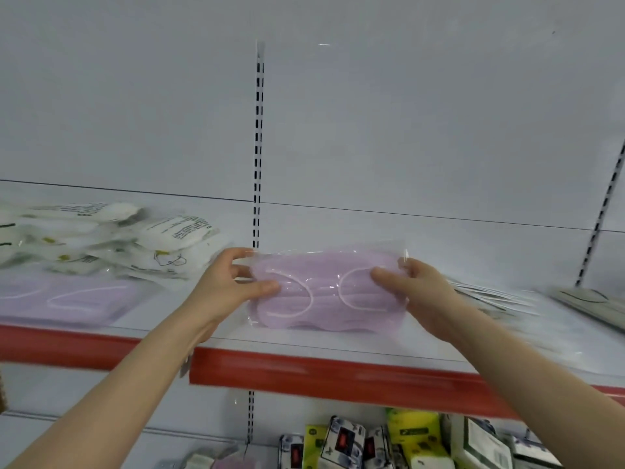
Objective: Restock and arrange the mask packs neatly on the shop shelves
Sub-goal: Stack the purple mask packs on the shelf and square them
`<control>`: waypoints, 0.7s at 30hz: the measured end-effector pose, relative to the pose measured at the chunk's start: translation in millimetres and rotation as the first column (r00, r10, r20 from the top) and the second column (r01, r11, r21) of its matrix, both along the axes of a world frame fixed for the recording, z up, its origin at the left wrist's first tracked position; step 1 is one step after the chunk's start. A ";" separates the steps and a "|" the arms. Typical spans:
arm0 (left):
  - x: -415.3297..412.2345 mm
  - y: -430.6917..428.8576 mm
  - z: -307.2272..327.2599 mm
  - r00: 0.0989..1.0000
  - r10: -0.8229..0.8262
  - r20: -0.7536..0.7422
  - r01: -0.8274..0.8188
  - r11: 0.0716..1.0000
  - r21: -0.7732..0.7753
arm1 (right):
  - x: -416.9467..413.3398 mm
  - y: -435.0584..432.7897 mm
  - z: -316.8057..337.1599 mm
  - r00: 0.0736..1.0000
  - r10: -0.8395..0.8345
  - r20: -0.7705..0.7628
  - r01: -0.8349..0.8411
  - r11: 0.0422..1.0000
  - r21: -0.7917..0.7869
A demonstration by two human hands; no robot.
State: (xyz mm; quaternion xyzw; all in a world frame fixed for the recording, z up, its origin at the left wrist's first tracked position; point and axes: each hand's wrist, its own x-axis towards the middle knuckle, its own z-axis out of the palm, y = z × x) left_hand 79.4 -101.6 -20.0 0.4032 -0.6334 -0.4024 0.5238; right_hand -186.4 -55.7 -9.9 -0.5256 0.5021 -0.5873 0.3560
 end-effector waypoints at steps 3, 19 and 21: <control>-7.8 -3.6 -4.7 1.000 -0.005 0.001 0.005 0.999 -0.054 | 9.0 0.4 2.2 0.999 -0.024 0.041 0.025 0.999 -0.033; -18.9 -4.6 -6.6 0.998 0.068 0.012 -0.068 0.997 -0.036 | -17.0 7.2 -2.2 0.996 0.072 -0.049 -0.068 0.995 0.067; -19.7 -2.7 -11.6 0.997 0.053 0.053 -0.053 0.999 -0.002 | -22.1 9.7 -5.4 0.993 0.038 -0.112 -0.027 0.995 0.101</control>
